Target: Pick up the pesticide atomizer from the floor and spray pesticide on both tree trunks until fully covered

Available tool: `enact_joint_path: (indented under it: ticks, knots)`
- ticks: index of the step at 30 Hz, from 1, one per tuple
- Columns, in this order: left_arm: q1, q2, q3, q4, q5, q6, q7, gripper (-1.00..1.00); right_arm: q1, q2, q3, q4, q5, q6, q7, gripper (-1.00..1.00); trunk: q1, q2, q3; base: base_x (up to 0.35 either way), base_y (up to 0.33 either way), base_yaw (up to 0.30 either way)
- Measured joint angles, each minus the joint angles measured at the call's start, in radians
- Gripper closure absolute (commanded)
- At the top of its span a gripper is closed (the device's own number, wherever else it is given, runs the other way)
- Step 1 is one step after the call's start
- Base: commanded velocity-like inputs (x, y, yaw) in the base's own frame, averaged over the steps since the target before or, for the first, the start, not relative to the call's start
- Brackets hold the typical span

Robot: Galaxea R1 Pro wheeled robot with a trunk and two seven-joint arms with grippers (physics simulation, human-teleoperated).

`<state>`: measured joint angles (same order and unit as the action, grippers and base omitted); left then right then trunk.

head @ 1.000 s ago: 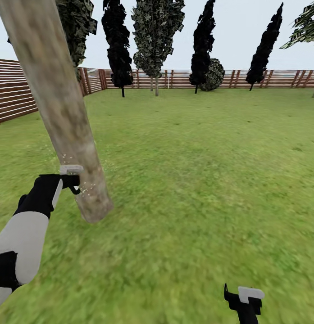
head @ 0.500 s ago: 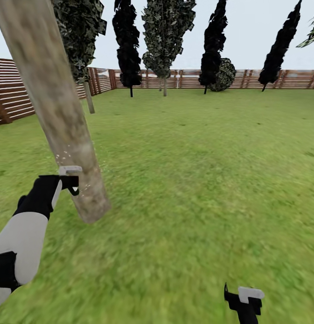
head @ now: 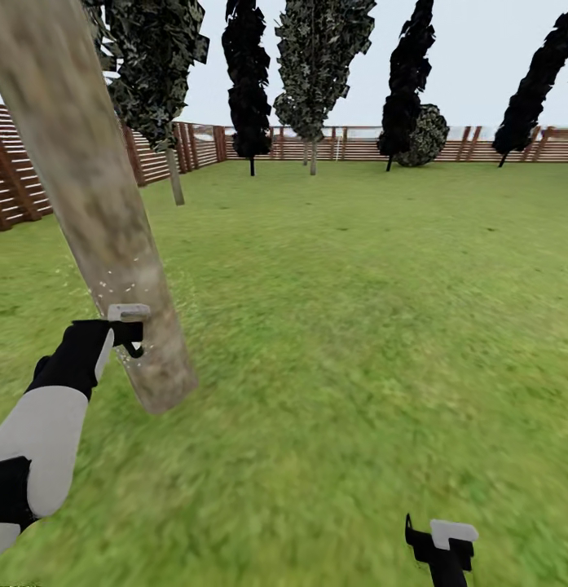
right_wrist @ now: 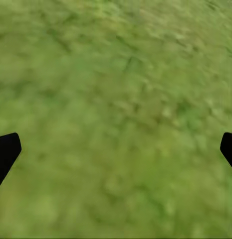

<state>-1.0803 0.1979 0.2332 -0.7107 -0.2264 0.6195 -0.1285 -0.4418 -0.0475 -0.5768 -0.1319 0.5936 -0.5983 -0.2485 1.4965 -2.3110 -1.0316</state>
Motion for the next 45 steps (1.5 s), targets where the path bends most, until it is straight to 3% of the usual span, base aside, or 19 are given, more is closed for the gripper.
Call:
enact_joint_path:
  ticks: [11,21,26,30,38,45]
  knots:
    - [0.099,-0.009,0.002,0.000,-0.001,-0.002,0.002,1.00,0.000,0.001,-0.001,0.000,0.000,0.000,0.000,-1.00,0.000,0.000,0.000,0.177,-0.220,0.129]
    - [0.121,-0.007,0.003,0.000,0.000,-0.002,0.003,1.00,0.000,0.001,0.000,0.000,0.000,0.000,0.000,-1.00,0.000,0.000,0.000,0.084,-0.268,0.099]
    - [0.168,-0.008,0.003,0.001,-0.001,-0.005,0.020,1.00,0.000,0.001,0.000,0.000,0.000,0.000,0.000,-1.00,0.000,0.000,0.000,0.122,-0.269,0.171]
    - [0.173,-0.010,0.003,0.008,0.009,-0.010,0.074,1.00,0.000,0.000,-0.001,0.000,0.000,0.000,0.000,-1.00,0.000,0.000,0.000,0.153,-0.267,0.008]
    - [0.174,-0.004,0.047,0.080,0.007,-0.018,0.075,1.00,0.000,0.000,-0.001,0.000,-0.001,0.000,0.000,-1.00,0.000,0.000,0.000,0.157,-0.264,0.001]
    - [0.174,-0.011,0.049,0.102,0.009,-0.058,0.077,1.00,0.000,0.001,-0.001,0.000,-0.001,0.000,0.000,-1.00,0.000,0.000,0.000,0.169,-0.256,0.246]
